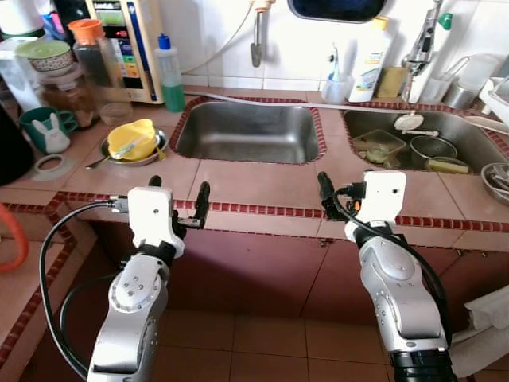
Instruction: Kitchen organization
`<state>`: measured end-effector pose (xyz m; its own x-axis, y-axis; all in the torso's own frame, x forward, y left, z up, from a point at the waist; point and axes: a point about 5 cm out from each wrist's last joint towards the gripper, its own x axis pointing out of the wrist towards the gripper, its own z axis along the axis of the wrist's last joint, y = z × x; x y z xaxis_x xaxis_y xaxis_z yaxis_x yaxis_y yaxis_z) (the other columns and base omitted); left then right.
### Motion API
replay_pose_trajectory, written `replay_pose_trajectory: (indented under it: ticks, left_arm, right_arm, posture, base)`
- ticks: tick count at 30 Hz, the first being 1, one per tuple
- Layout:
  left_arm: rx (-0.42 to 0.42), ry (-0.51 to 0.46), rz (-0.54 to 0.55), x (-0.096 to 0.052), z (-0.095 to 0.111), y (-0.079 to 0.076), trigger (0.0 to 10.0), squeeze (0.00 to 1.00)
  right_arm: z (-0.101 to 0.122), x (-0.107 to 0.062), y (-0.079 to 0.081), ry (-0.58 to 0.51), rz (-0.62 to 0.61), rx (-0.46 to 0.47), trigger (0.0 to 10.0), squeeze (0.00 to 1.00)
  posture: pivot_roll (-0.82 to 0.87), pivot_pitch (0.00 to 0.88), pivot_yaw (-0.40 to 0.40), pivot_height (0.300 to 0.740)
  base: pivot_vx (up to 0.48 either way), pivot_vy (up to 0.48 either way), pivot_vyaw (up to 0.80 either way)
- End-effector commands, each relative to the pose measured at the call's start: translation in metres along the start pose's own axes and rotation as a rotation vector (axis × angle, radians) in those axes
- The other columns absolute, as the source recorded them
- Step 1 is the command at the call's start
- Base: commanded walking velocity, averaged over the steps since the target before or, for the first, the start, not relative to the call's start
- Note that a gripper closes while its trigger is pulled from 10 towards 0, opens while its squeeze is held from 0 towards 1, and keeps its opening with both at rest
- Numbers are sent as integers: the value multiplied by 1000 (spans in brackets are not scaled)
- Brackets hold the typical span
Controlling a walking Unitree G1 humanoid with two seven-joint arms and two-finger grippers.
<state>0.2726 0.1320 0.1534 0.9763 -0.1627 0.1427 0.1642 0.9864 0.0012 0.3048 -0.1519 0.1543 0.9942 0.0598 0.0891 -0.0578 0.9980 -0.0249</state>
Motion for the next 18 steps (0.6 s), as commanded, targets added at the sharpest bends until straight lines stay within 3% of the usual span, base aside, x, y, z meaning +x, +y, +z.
replay_pose_trajectory:
  ticks: [1, 18]
  left_arm:
    - [9, -4, 14, -1, 2, 5, 10000, 0]
    - [7, -5, 16, 2, 1, 4, 10000, 0]
  right_arm:
    - [5, 2, 2, -21, 10, 0, 10000, 0]
    - [5, 3, -1, -23, 11, -14, 10000, 0]
  posture:
    - [33, 0, 14, 740]
    - [30, 0, 7, 740]
  base:
    - [349, 0, 0]
    - [342, 0, 0]
